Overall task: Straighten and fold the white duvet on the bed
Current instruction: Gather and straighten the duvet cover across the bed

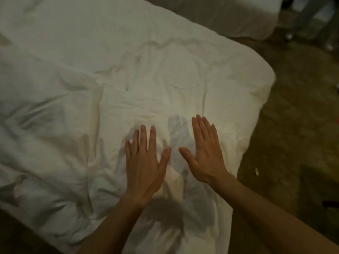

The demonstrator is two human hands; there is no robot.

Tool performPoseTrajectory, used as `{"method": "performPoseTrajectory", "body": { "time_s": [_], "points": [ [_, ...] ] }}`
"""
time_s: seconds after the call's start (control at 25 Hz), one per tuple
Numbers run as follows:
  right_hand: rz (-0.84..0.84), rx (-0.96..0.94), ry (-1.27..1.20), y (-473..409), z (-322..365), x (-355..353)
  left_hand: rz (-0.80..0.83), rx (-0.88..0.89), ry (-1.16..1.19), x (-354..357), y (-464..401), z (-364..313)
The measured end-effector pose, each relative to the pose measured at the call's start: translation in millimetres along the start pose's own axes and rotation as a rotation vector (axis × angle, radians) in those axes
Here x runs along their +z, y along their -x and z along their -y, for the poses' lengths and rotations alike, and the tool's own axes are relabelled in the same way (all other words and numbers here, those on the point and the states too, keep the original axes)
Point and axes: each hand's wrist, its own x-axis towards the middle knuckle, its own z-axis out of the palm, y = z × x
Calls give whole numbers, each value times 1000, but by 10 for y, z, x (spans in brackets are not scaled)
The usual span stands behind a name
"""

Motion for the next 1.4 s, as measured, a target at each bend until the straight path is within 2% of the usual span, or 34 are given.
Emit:
{"method": "performPoseTrajectory", "body": {
  "time_s": [0.08,0.24,0.36,0.44,0.56,0.72,1.0,1.08,1.2,1.32,1.4],
  "points": [
    [54,-16,-11,-291,-142,-28,-4,-58,5,103,-253,-71],
    [269,16,-28,-907,-482,175,69,-128,-10,600,-544,-267],
    [461,-116,-92,-1285,-604,434,-8,-241,-30,818,-662,-394],
    [515,-245,-147,-1377,-672,474,-69,-351,-14,857,-634,-516],
    [532,-353,-194,-1322,-975,191,-139,-469,-63,947,-532,-903],
    [619,-471,-139,-1219,-1410,-336,-209,-629,-147,1136,-287,-1589],
    [514,-521,-149,-1085,-1753,-184,-332,-893,-163,1554,-60,-1922],
    [614,-467,-206,-892,-1986,-169,-347,-957,-170,1649,30,-2047],
    [696,-389,-325,-776,-2077,-255,-378,-999,-174,1788,220,-2284],
    [618,-425,-398,-861,-2199,-452,-444,-1008,-138,1805,334,-2420],
    [607,-430,-420,-875,-2430,-642,-469,-948,-142,1808,312,-2518]
  ]
}}
